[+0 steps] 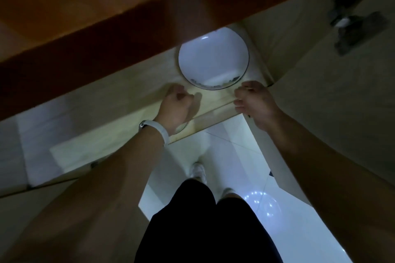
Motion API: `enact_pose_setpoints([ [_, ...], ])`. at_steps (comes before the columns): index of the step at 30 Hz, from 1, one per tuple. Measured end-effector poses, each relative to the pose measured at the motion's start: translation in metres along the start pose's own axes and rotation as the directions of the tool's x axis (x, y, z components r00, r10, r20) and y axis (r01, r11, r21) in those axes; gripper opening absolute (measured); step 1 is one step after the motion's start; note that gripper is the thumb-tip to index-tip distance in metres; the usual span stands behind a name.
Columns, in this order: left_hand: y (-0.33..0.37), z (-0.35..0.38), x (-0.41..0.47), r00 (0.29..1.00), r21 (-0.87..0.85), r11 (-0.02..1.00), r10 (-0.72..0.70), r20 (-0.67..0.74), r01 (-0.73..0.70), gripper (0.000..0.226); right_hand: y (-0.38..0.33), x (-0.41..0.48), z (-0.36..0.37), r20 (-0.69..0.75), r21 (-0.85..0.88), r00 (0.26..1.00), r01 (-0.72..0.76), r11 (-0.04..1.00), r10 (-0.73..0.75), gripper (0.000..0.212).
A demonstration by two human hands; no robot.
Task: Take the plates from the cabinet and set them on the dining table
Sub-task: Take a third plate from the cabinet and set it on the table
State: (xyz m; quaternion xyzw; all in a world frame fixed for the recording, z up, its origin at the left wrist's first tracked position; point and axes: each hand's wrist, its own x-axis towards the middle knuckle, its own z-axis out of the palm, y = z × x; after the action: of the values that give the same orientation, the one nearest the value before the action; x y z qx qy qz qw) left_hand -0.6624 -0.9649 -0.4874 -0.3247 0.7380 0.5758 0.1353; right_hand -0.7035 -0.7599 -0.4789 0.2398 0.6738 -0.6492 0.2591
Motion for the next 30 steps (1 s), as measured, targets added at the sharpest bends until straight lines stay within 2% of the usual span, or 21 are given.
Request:
enact_pose_setpoints([
  [2,-0.001,-0.001,0.014,0.999,-0.124,0.992,-0.036,-0.02,0.033,0.03,0.001,0.013,0.003,-0.003,0.031,0.999,0.033,0.999,-0.033,0.015],
  [3,0.0,-0.001,0.02,0.999,-0.138,0.99,-0.026,-0.028,0.022,0.026,0.001,0.02,0.004,0.007,0.024,0.998,0.066,0.998,-0.066,0.017],
  [4,0.001,-0.001,0.026,1.0,-0.128,0.992,0.0,-0.022,-0.002,0.024,0.001,0.026,0.005,0.015,0.031,0.995,0.096,0.995,-0.097,0.02],
  [7,0.013,0.0,0.037,0.996,-0.112,0.99,0.093,0.008,-0.091,0.017,-0.003,0.04,0.008,0.0,0.017,0.989,0.149,0.989,-0.149,0.01],
  [9,0.02,0.0,0.047,0.99,-0.081,0.987,0.14,0.022,-0.138,0.009,-0.007,0.049,0.01,-0.024,0.022,0.986,0.167,0.986,-0.166,0.015],
  [12,0.024,0.001,0.062,0.984,-0.033,0.984,0.176,0.039,-0.175,0.008,-0.011,0.058,0.014,-0.035,0.068,0.985,0.172,0.983,-0.17,0.016],
  [15,0.024,-0.001,0.072,0.986,-0.033,0.987,0.156,0.051,-0.154,0.015,-0.013,0.061,0.015,-0.054,0.102,0.986,0.16,0.982,-0.155,0.023],
  [20,0.028,-0.001,0.074,0.988,-0.045,0.988,0.148,0.044,-0.146,0.012,-0.013,0.065,0.012,-0.047,0.154,0.989,0.143,0.978,-0.138,0.038],
  [30,0.021,-0.002,0.028,0.996,-0.158,0.983,0.092,0.006,-0.09,0.034,-0.004,0.026,0.002,-0.034,0.145,0.99,0.143,0.979,-0.14,0.038],
])
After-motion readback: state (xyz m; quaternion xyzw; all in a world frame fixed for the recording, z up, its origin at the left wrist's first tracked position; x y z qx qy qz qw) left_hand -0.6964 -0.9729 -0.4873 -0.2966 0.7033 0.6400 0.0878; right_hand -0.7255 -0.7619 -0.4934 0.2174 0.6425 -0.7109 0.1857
